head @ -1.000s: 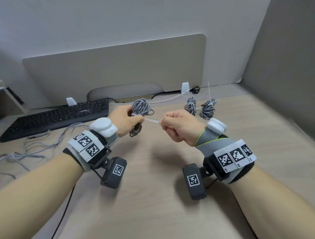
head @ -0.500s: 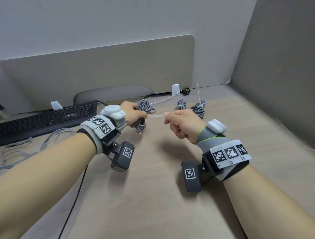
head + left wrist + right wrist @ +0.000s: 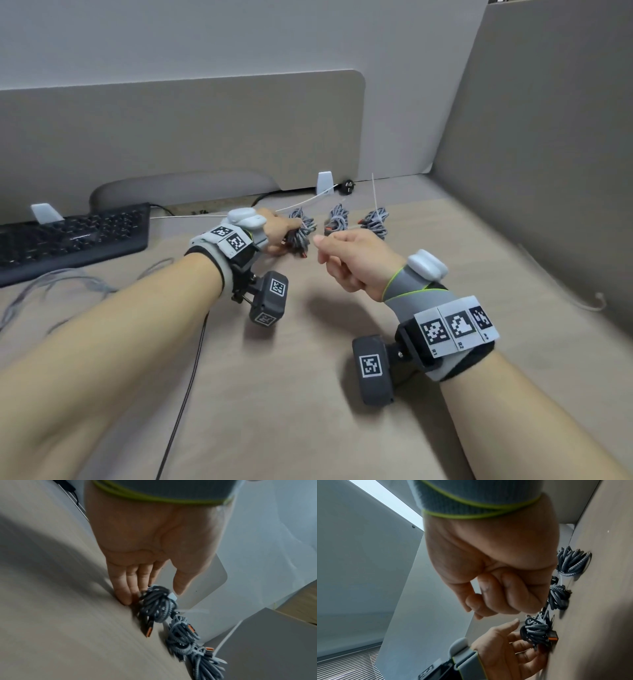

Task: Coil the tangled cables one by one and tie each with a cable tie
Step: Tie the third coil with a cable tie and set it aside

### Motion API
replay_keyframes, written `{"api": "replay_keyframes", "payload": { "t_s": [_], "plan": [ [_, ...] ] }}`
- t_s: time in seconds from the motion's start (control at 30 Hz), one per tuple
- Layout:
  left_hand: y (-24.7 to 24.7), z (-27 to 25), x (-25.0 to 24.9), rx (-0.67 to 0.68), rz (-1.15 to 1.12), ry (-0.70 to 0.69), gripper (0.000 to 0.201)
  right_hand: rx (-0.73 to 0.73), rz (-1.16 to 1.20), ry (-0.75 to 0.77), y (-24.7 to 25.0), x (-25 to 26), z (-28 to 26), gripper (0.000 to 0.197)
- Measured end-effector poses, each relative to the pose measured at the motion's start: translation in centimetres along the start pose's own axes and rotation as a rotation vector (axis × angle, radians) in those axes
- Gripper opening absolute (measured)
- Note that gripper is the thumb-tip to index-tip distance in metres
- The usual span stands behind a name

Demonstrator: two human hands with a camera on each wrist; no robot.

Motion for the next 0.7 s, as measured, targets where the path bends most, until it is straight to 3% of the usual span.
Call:
{"api": "replay_keyframes", "payload": {
  "t_s": [0.07,0.17,0.47,0.53,0.7],
  "plan": [
    [1.2,-0.5,1.1,0.045,0.011,0.022,0.041,0.013,0.008,-0.007,-0.6,0.0,-0.2,0.036],
    [3.9,-3.0,2.0,0.074,-0.087,0.036,0.019,0.034,0.006,-0.009,-1.8,0.2,-0.4,0.036],
    [19.0,-9.4,6.8,-0.221,0.161,-0.035,0.003,0.186,-0.37,0.128,-11.1,2.7,-1.3,0.028],
    [22.2,-10.9,8.2,-0.287,0.25,-0.026,0.014,0.247,-0.453,0.162,-14.1,3.2,-1.9,0.025],
    [25.9,-12.5,11.7,-0.298,0.438,0.006,0.046,0.365,-0.601,0.227,-19.6,3.0,-3.0,0.017]
  ]
}}
Point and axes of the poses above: each hand's wrist, its own z-axis towards the middle knuckle, its own y-axis out of the back of the hand, x = y × z, the point moved 8 cm from there along z, towards the middle knuckle, and after that the axes turned 9 degrees about -x, right-handed, at the moved point
